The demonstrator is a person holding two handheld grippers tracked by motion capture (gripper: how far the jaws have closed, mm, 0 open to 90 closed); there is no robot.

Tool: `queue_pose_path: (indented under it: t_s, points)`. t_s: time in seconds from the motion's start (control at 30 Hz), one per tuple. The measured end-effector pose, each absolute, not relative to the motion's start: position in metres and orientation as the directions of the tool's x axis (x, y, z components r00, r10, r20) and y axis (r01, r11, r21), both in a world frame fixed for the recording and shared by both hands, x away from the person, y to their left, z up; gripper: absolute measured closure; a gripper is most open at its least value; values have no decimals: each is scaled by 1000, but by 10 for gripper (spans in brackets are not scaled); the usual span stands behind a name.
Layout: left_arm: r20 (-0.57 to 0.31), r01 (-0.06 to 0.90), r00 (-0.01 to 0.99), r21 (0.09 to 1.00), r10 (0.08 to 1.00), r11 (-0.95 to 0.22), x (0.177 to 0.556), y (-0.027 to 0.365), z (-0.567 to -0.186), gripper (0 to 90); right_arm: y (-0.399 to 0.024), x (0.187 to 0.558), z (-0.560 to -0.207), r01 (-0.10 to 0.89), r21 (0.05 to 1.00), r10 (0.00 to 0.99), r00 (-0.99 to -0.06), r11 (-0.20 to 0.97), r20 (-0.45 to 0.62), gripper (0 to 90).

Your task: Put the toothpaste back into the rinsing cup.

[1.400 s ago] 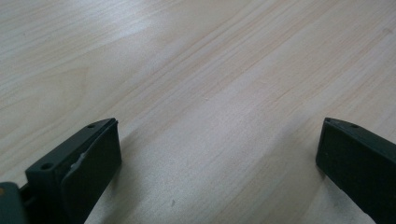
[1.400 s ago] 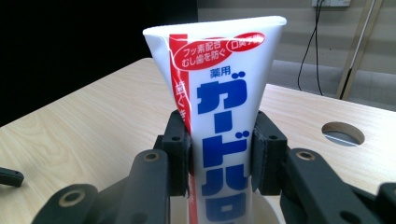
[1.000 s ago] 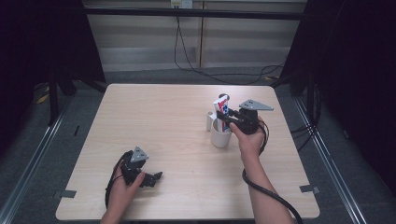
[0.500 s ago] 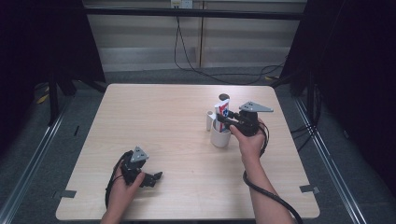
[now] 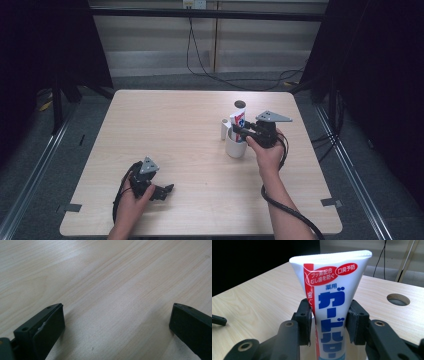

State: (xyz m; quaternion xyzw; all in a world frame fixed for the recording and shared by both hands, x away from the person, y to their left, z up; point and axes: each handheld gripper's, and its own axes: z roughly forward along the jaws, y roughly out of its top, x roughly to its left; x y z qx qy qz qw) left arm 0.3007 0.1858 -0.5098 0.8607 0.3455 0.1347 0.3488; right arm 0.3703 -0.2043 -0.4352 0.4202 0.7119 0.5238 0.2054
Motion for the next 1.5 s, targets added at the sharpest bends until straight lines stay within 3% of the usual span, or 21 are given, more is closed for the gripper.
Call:
queue_pose_path:
  t_s: [1.5]
  points:
    - [-10,501,725,694,689,-517,301,186,-510,0,-200,366,-444,412,900,807,-574,141,136,577]
